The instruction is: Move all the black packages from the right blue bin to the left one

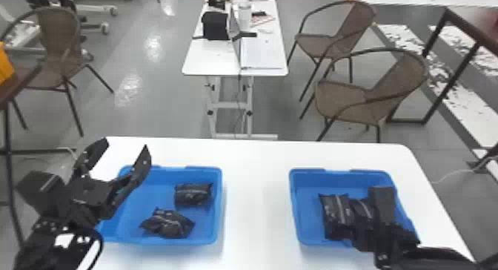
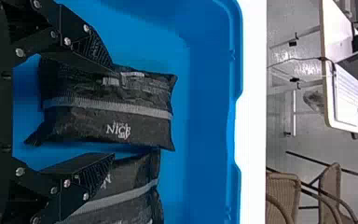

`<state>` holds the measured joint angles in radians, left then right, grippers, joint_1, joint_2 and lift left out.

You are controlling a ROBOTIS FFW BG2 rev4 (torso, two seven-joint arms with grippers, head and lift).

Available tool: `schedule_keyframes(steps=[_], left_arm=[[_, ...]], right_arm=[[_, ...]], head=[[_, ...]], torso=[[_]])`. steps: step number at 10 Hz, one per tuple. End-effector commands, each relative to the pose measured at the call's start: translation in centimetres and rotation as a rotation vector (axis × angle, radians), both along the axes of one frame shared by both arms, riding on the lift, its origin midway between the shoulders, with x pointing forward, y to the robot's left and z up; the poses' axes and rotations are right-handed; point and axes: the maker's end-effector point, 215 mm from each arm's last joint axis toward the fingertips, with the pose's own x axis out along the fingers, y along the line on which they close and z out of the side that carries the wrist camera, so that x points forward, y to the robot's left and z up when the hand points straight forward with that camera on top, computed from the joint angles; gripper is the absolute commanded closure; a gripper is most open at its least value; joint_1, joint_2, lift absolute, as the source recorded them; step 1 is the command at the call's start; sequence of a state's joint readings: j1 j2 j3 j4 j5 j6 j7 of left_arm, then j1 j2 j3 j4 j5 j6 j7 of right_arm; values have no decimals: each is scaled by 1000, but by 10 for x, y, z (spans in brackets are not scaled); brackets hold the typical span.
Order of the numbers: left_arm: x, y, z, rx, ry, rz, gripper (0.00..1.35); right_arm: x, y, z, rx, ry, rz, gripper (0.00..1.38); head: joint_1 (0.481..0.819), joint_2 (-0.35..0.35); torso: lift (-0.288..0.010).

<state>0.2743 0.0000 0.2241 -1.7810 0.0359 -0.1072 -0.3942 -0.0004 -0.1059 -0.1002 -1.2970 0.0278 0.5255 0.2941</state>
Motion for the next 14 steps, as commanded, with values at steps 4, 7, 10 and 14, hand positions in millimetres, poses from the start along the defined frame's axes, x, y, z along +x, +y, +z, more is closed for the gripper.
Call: schedule_keyframes(steps=[4,7,10,14], left_arm=[[0,-2,0,0,-3,-1,282],[-1,0,-2,-8,0,1,282],[0,0,-1,-17,-2,2,282],[6,-9,-11,-92,59,-13,275]], right_arm=[[-7,34,-21,48,61,50,687],[0,33,3,55,-29,8,1280],[16,41,70,72,-178,23,1280],[59,151,193,240,-353,338,1280]], head=[[695,20],[695,25],[695,29],[695,89]], torso=[[0],[0],[0],[0]])
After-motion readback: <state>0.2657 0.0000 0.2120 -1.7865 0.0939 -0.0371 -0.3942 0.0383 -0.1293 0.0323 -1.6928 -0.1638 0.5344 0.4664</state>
